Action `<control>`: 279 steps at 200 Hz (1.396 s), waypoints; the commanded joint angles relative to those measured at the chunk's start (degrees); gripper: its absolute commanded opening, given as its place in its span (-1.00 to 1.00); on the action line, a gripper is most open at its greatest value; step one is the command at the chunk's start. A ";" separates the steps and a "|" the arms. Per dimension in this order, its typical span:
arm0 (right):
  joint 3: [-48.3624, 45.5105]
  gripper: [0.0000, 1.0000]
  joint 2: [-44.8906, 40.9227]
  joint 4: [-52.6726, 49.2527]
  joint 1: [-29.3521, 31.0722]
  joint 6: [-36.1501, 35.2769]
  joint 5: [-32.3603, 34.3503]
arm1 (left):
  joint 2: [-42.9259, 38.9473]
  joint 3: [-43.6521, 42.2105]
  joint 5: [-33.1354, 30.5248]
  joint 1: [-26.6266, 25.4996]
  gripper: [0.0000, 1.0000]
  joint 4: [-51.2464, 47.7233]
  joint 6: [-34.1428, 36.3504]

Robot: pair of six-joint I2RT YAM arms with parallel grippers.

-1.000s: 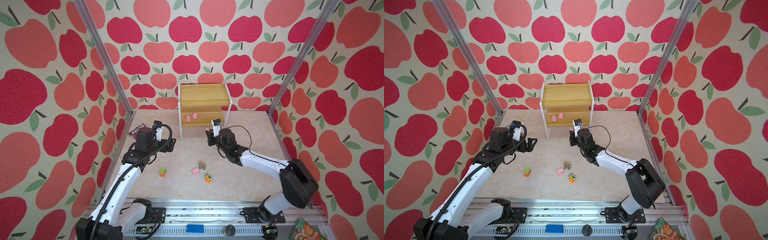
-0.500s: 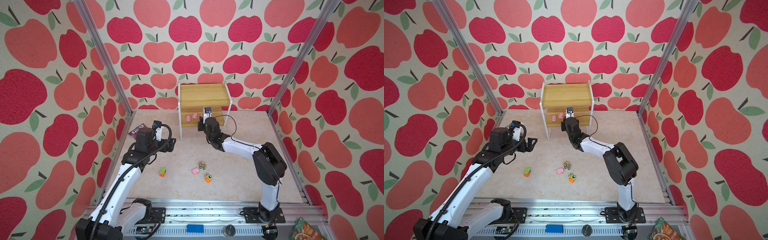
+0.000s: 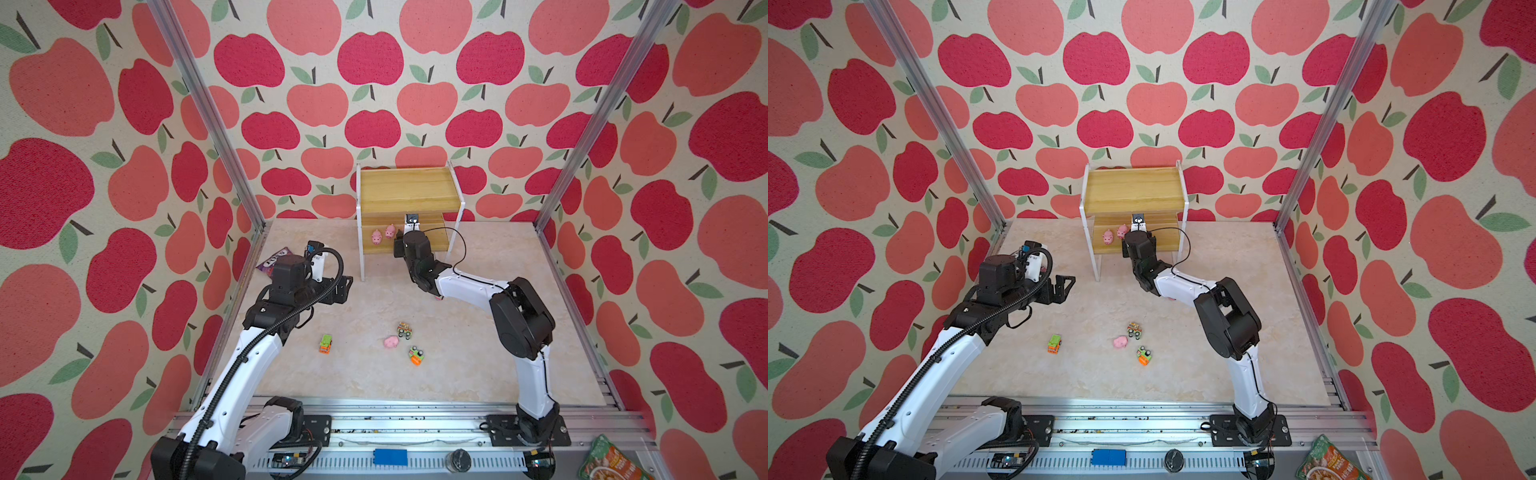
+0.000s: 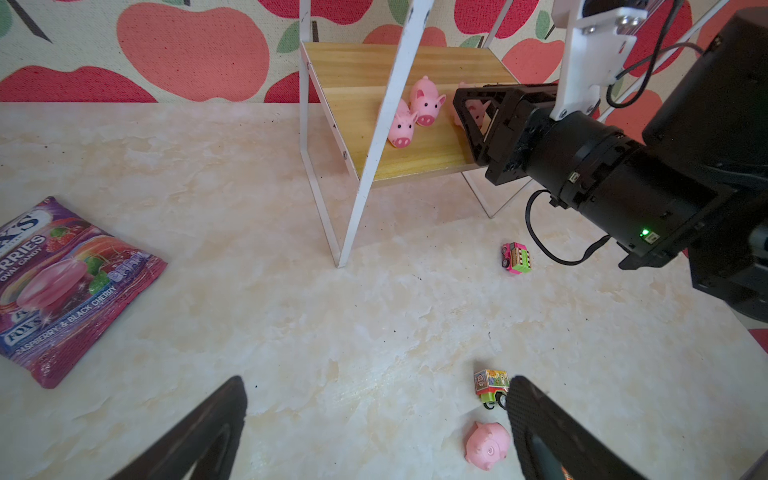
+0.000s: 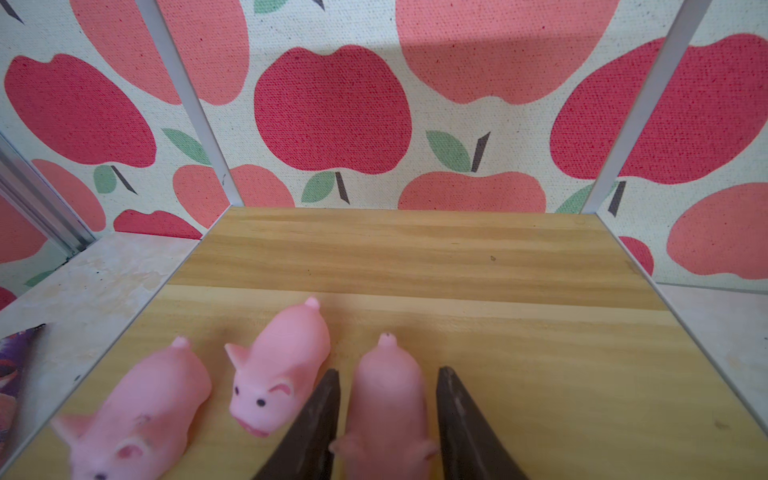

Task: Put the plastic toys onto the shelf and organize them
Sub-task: 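Lower the pig beside the other two pigs and open the right gripper, then withdraw the right gripper and move it over the pig near the toy trucks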

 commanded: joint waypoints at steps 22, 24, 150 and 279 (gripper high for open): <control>-1.01 0.26 -3.19 -0.34 0.31 -0.71 -0.67 | -0.69 0.65 0.87 0.25 1.00 1.41 -0.63; -1.25 0.28 -3.54 -0.36 0.40 -0.82 -0.68 | -0.69 0.66 0.87 0.27 1.00 1.42 -0.63; -29.05 0.35 -28.76 -24.94 18.88 -2.80 -13.99 | -0.53 0.76 -0.22 0.45 0.99 0.98 -0.36; -22.33 0.19 -22.80 -47.91 27.86 -28.35 -17.08 | 0.47 0.49 0.25 0.63 0.99 1.15 -0.46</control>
